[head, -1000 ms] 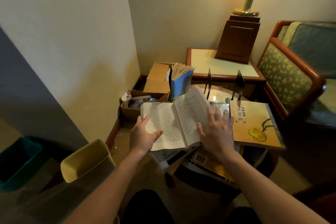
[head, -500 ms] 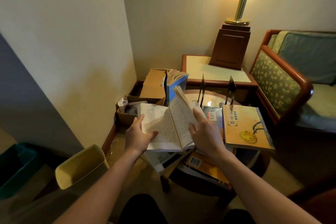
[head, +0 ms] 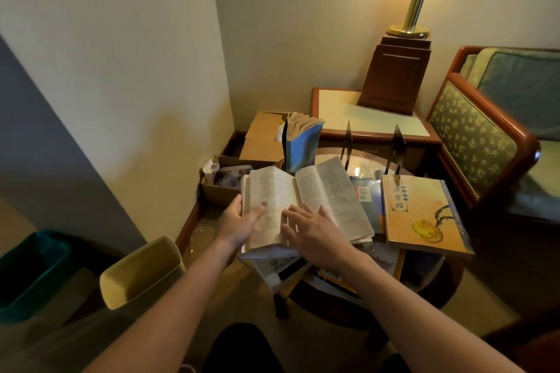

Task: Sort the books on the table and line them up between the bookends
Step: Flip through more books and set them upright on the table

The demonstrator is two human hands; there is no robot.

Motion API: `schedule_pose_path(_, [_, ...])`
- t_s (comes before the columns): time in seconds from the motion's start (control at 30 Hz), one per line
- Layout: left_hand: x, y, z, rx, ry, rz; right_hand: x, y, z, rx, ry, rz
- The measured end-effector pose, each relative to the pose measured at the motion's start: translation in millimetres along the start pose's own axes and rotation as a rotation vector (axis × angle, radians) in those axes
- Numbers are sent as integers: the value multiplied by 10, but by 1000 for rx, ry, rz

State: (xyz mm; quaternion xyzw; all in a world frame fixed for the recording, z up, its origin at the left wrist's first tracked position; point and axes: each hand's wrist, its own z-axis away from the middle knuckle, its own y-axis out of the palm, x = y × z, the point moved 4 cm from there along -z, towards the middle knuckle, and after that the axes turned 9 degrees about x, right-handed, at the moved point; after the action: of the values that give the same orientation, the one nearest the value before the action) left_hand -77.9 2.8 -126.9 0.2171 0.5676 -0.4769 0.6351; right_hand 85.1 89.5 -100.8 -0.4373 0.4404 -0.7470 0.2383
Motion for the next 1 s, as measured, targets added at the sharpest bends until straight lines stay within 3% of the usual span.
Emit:
schedule_pose_path(0.23, [302,128,-107,121,-74,-106,-300,56,-287,39,51,189])
schedule_pose_path(0.3, [306,157,-110,73,-46,-330,-379,73,-355,50,75,180])
schedule_pose_path(0.4, [162,207,-62,5,242,-836,-435,130,-424,54,81,163])
schedule_pose_path(0.5, [107,289,-76,119,291,-1046,-468,188,-471,48,83,157])
schedule_pose_path(0.63, [36,309,-287,125,190,-1139,-520,265,-517,29,92,164])
schedule_pose_path(1.0, [-152,505,-885,77,118,-1059,-533,287,-515,20,111,129])
